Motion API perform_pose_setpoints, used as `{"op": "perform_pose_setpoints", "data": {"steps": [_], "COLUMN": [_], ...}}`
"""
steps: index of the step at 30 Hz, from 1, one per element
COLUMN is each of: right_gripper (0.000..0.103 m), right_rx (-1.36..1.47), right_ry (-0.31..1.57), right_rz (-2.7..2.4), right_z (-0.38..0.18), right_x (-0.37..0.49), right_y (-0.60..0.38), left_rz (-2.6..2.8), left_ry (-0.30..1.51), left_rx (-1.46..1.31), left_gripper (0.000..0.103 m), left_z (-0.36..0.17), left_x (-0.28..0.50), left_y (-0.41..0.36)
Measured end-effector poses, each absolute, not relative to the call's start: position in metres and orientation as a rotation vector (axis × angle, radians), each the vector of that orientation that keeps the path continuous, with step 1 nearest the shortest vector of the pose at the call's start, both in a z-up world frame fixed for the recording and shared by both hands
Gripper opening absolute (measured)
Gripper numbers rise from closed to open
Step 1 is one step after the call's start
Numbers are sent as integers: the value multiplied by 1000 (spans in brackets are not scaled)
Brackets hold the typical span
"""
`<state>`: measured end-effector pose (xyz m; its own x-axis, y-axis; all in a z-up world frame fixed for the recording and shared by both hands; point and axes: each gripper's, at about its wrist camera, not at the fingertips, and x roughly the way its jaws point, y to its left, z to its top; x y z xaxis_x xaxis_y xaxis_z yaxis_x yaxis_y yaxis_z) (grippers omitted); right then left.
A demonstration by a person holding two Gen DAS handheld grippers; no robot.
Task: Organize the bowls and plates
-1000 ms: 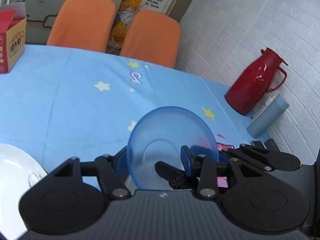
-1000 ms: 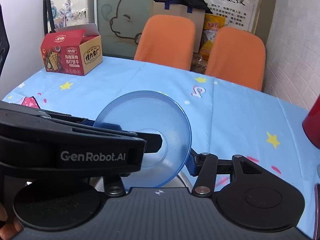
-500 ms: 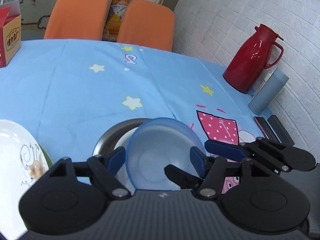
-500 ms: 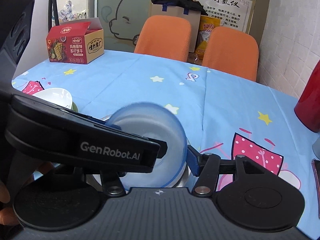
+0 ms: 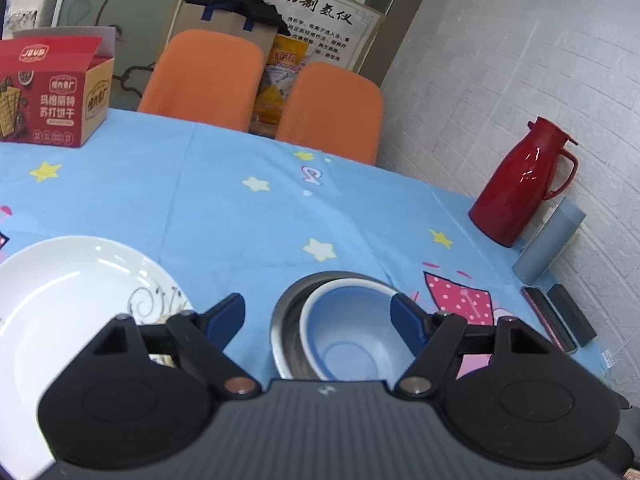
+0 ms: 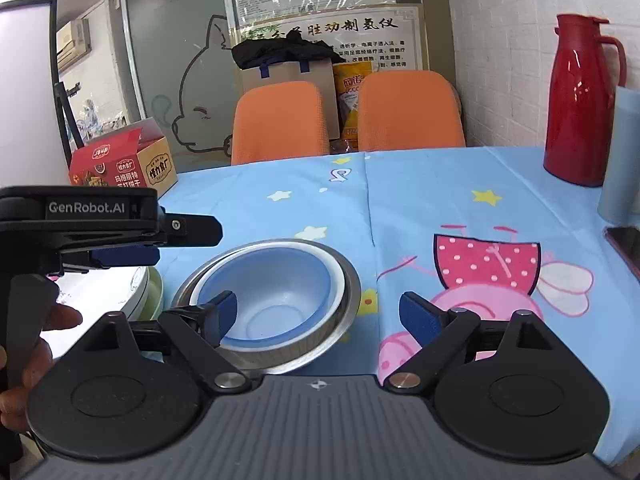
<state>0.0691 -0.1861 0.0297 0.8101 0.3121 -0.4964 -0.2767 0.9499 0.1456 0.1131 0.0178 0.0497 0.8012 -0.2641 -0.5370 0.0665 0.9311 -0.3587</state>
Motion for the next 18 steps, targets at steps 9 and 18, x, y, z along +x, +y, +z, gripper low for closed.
{"op": "perform_pose_setpoints", "data": {"steps": [9,18], "right_gripper": [103,103], "right_rx": [89,86], "right_ry": [580,624], "right_rz": [292,307], "right_z": [21,13], "right_x": [86,110], "right_y": [-191,-187], "left_rz": [-148,-179], "left_ry": [668,723], "left_rx": [-272,-194], "left_gripper": [73,74], "left_z": [40,34], "left_x": [130,159], "left_y": [17,0]}}
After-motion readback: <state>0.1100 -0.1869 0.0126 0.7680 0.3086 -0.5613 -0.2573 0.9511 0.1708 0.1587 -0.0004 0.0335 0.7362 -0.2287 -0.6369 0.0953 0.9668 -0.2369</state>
